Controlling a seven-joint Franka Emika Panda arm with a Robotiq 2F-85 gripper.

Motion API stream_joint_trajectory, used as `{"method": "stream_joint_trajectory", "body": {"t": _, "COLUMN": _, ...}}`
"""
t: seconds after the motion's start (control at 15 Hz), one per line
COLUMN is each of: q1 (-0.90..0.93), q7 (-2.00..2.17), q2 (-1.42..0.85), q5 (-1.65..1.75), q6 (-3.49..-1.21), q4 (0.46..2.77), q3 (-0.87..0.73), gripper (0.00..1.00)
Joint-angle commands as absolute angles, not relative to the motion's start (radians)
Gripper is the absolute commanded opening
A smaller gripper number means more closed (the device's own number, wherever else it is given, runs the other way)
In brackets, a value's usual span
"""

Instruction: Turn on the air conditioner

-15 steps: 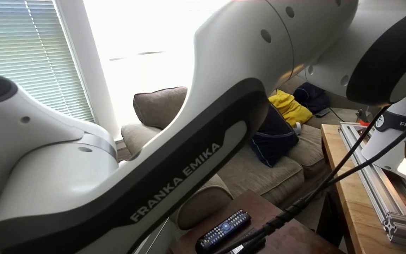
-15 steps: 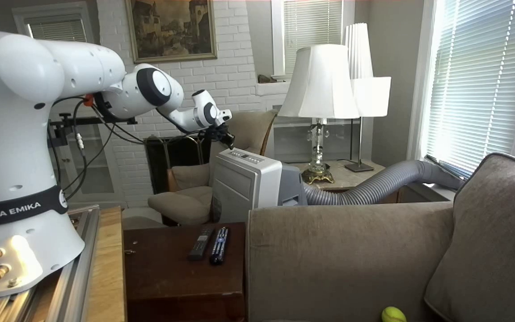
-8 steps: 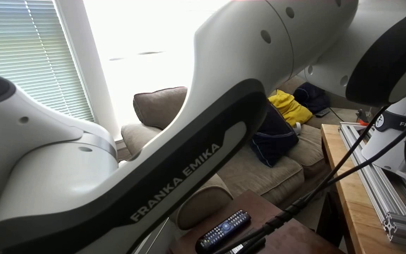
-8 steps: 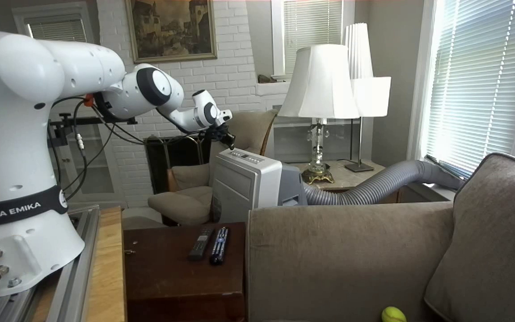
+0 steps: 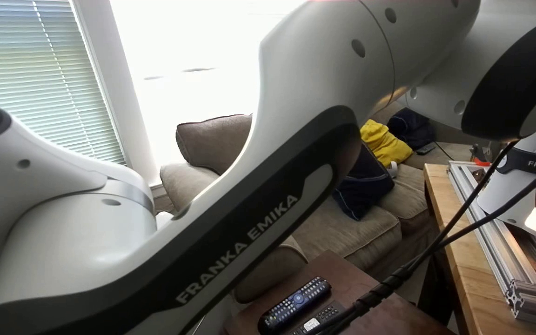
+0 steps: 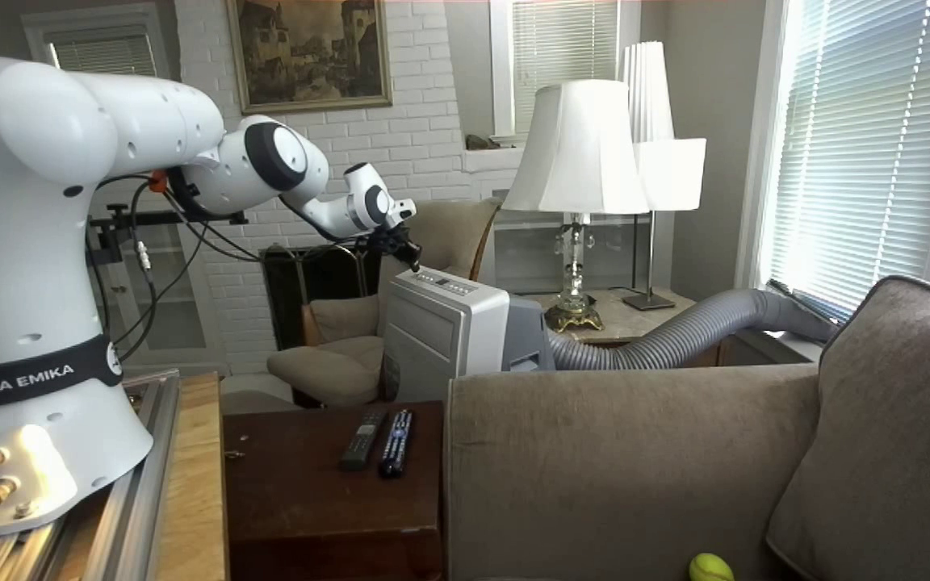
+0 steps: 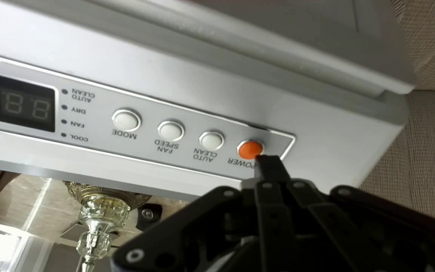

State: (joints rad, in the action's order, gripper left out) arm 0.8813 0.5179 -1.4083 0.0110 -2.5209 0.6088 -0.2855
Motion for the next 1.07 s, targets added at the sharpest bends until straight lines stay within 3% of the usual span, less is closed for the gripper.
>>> {"method": "stream_joint_trajectory", "body": {"t": 0.0, "q1": 0.887, "q7": 0.528, "q2": -1.42, "q5": 0.021, "q6": -2.498, "q4": 0.594, "q3": -0.301, "gripper": 0.0}}
{"method": "stream_joint_trajectory", "body": {"t": 1.0, "q1": 0.897, "q7": 0.553, "q2": -1.459, "q5": 0.019, "q6": -2.494, "q4": 0.564, "q3": -0.324, "gripper": 0.0}}
